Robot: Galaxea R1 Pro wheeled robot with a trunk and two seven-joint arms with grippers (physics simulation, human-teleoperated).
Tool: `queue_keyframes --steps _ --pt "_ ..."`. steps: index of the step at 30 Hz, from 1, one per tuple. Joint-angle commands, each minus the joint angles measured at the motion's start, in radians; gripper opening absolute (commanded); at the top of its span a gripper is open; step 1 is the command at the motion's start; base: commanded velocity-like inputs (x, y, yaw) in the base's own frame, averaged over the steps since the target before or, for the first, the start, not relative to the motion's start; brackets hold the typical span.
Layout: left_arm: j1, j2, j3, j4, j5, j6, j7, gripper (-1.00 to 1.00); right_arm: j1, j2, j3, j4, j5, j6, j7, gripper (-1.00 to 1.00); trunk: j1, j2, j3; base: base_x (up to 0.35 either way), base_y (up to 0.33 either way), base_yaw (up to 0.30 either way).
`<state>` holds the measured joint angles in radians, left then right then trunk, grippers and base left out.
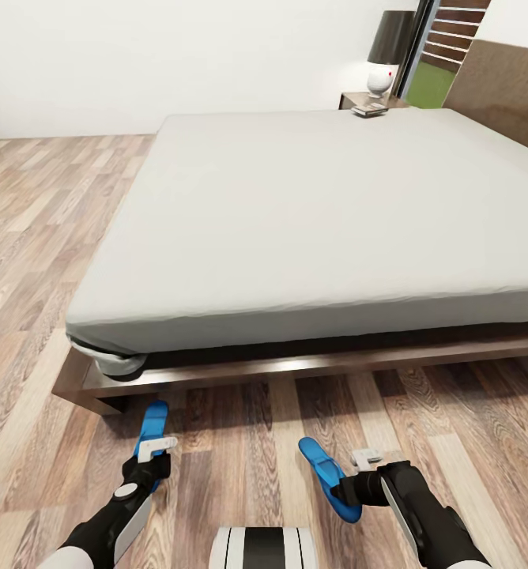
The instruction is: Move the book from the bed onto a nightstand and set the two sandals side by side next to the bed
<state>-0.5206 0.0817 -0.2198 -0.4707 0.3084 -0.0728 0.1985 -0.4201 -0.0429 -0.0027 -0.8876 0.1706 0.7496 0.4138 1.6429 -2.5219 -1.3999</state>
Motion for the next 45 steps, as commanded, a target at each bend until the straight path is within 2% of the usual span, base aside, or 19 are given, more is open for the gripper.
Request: queue_keyframes --steps 1,5,8,13,16,32,45 --pt "-0.001 0.001 -0.008 -0.004 0.009 -0.004 0.007 -1.00 0.000 0.000 0.000 -0.002 0.010 0.003 0.008 -1.00 0.000 0.000 -0.001 0.000 0.000 0.000" --pt "0.000 0.001 -0.008 -0.023 0.009 -0.004 0.007 -1.00 0.003 0.000 0.000 -0.022 0.010 0.003 0.008 -1.00 0.000 0.000 -0.001 0.000 0.000 0.000" --pt "0.000 0.001 -0.008 -0.028 0.009 -0.003 0.007 -1.00 0.027 0.000 -0.001 -0.067 0.010 0.015 0.008 -1.00 0.000 0.000 -0.001 0.000 0.000 0.000" --pt "0.001 0.001 -0.009 -0.030 0.009 -0.004 0.007 -1.00 0.080 0.000 0.000 -0.193 0.010 0.101 0.008 -1.00 0.000 0.000 -0.001 0.000 0.000 0.000" --pt "0.001 0.001 -0.008 -0.031 0.009 -0.004 0.007 -1.00 0.100 0.000 0.000 -0.228 0.010 0.116 0.008 -1.00 0.000 0.000 -0.001 0.000 0.000 0.000" --pt "0.001 0.001 -0.009 -0.031 0.009 -0.004 0.007 -1.00 0.121 0.000 0.000 -0.298 0.010 0.127 0.008 -1.00 0.000 0.000 -0.001 0.000 0.000 0.000" --pt "0.000 0.001 -0.009 -0.031 0.009 -0.004 0.007 -1.00 0.138 -0.002 -0.001 -0.354 0.010 0.171 0.013 -1.00 0.000 0.000 -0.001 0.000 0.000 0.000"
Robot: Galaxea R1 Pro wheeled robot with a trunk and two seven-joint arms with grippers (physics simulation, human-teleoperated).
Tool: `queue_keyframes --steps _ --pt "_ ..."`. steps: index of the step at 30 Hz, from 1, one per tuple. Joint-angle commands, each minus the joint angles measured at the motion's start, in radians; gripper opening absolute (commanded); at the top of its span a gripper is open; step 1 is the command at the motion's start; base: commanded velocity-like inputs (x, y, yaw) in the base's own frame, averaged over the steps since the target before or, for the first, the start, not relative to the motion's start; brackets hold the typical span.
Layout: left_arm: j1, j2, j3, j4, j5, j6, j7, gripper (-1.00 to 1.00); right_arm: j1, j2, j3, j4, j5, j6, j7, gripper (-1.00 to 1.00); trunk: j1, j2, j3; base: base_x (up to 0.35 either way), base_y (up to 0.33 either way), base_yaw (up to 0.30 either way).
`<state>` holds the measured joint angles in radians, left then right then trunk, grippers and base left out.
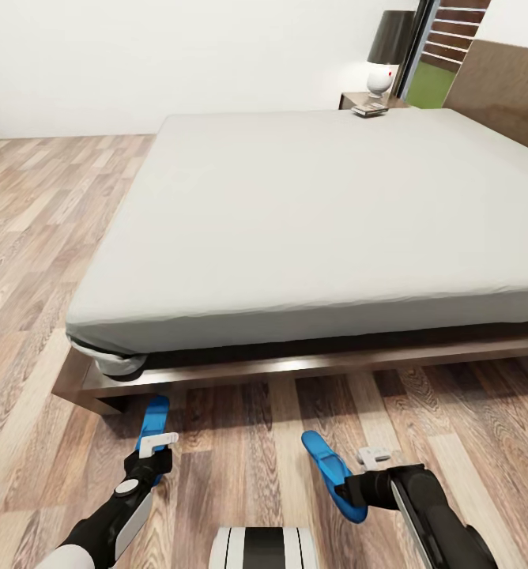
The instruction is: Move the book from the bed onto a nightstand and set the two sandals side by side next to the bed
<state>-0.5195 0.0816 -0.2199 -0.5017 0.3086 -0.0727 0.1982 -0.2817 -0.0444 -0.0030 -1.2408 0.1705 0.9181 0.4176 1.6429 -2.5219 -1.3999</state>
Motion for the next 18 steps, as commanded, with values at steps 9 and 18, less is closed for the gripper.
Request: queue_keyframes --steps 9,18 --pt "0.000 0.001 -0.008 0.000 0.009 -0.004 0.007 -1.00 0.027 0.000 -0.002 -0.049 0.010 0.006 0.012 -1.00 0.003 -0.002 -0.024 0.000 0.000 0.000" --pt "-0.001 0.001 -0.008 -0.001 0.009 -0.004 0.007 -1.00 0.033 0.000 -0.002 -0.070 0.010 0.007 0.013 -1.00 0.003 -0.002 -0.032 0.000 0.000 0.000"
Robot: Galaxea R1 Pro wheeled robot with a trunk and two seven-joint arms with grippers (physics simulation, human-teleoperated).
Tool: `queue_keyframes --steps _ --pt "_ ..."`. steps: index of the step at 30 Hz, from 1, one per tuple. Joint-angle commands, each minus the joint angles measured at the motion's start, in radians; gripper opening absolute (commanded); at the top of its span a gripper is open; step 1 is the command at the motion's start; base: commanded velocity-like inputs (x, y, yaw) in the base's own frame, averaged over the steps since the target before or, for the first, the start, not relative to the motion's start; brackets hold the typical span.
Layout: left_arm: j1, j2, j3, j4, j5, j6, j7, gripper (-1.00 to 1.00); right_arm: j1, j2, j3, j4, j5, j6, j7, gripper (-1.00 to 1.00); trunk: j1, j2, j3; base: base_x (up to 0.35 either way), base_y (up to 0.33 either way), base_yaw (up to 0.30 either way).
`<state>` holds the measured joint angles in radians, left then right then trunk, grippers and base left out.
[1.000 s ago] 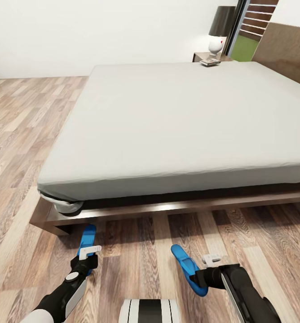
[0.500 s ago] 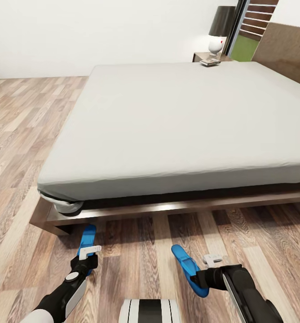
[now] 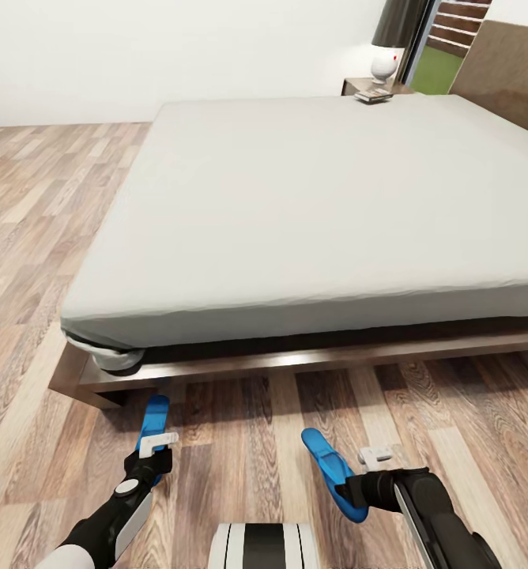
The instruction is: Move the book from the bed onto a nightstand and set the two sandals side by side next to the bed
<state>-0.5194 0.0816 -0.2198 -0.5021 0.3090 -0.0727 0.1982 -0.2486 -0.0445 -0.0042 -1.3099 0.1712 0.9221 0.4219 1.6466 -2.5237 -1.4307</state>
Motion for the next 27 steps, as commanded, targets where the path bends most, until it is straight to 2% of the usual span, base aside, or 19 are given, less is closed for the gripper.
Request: queue_keyframes --steps 1,7,13,27 --pt "-0.001 0.001 -0.009 0.000 0.009 -0.004 0.007 -1.00 0.000 0.000 0.000 -0.002 0.010 0.003 0.009 -1.00 0.000 -0.001 -0.005 0.000 0.000 0.000" --pt "-0.002 0.005 -0.008 -0.001 0.009 -0.004 0.007 -1.00 0.000 0.000 0.000 -0.006 0.010 0.003 0.009 -1.00 0.003 -0.002 -0.028 0.000 0.000 0.000" --pt "-0.002 0.020 -0.008 -0.001 0.009 -0.004 0.007 -1.00 0.000 0.000 0.000 -0.007 0.010 0.003 0.009 -1.00 0.003 -0.002 -0.028 0.000 0.000 0.000" --pt "-0.002 0.024 -0.007 -0.001 0.009 -0.010 0.007 -1.00 0.000 0.000 0.000 -0.007 0.010 0.003 0.009 -1.00 0.003 -0.002 -0.028 0.000 0.031 0.000"
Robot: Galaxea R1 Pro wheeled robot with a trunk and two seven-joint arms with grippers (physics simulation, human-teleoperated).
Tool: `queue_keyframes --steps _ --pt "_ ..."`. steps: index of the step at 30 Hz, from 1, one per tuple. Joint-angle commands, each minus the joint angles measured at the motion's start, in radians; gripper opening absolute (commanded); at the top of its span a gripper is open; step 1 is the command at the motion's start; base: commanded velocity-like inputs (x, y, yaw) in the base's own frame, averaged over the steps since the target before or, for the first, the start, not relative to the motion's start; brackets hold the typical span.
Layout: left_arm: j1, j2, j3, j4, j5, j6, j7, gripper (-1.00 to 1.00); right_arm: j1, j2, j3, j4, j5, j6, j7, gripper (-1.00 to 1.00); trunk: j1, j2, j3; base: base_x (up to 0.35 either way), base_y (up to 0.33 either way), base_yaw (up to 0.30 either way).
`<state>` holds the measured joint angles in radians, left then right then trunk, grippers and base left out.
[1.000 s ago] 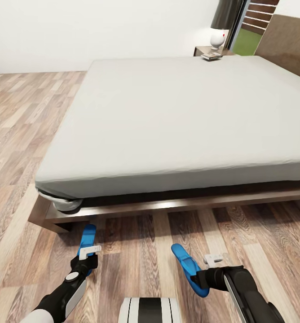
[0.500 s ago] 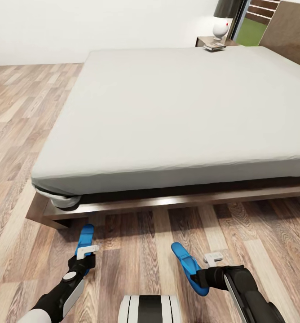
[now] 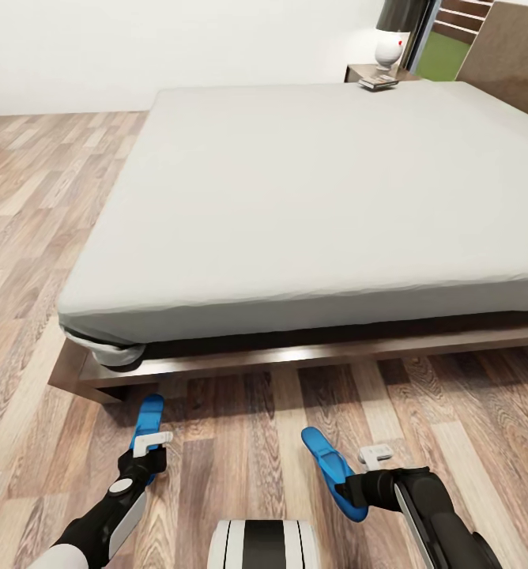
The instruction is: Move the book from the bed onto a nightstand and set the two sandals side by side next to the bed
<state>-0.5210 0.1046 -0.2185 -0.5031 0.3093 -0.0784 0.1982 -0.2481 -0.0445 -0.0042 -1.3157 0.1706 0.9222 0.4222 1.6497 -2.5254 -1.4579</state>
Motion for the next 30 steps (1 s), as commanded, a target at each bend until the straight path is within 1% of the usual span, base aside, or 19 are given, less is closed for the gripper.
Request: queue_keyframes --steps 1,12,15,25,30 --pt "0.000 0.001 -0.009 0.000 0.009 -0.004 0.007 -1.00 0.000 0.000 0.000 -0.001 0.010 0.003 0.009 -1.00 0.000 0.000 -0.001 0.000 0.009 0.000" --pt "0.000 0.001 -0.009 0.000 0.009 -0.006 0.007 -1.00 0.000 0.000 0.000 -0.001 0.010 0.003 0.009 -1.00 0.000 0.000 -0.001 0.000 0.002 0.000" --pt "0.001 0.000 -0.009 0.000 0.009 -0.006 0.007 -1.00 0.000 0.000 0.000 -0.001 0.010 0.003 0.009 -1.00 0.001 -0.001 -0.012 0.000 0.000 0.000" --pt "0.000 0.000 -0.009 -0.010 0.010 -0.014 0.006 -1.00 0.000 0.000 0.000 -0.016 0.010 0.003 0.009 -1.00 0.001 -0.001 -0.012 0.000 0.000 0.000" --pt "-0.001 -0.001 -0.009 -0.016 0.010 -0.015 0.006 -1.00 0.000 0.000 0.000 -0.017 0.010 0.003 0.010 -1.00 0.003 -0.002 -0.032 0.000 0.000 0.000"
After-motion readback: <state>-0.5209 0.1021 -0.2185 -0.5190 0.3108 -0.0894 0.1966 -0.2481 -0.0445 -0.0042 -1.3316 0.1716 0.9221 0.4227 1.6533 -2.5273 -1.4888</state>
